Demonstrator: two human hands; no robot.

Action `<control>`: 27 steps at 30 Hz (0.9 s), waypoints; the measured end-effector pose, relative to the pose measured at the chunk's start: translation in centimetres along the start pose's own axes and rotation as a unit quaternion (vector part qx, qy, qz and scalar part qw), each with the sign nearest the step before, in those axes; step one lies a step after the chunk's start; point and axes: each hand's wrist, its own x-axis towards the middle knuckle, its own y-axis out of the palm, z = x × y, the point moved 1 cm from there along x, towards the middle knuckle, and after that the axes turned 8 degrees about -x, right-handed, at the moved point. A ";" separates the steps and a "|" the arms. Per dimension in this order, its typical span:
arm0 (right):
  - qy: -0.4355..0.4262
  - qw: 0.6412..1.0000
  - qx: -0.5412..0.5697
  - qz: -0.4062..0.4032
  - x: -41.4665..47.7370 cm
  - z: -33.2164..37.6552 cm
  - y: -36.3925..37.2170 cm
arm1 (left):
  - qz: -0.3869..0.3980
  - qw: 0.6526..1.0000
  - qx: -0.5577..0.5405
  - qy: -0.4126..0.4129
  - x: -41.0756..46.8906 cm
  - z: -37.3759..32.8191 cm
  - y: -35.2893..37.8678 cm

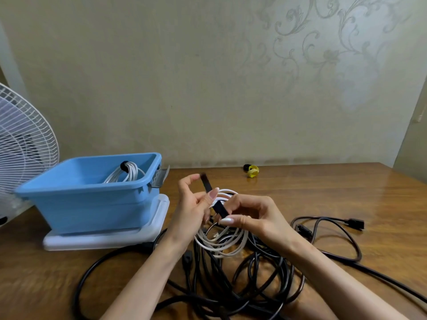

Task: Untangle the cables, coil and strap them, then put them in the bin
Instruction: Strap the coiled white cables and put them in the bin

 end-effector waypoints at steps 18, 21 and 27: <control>0.004 0.984 0.161 -0.077 0.5 -0.1 -0.7 | 0.091 0.991 0.042 0.091 -0.4 -0.9 0.3; 0.015 0.977 0.172 -0.122 0.6 -0.4 -0.8 | 0.082 0.994 0.007 0.066 -0.5 -0.9 0.2; 0.013 0.964 0.173 -0.201 0.4 -0.6 -0.6 | 0.045 0.997 -0.060 -0.021 -0.4 -0.5 0.4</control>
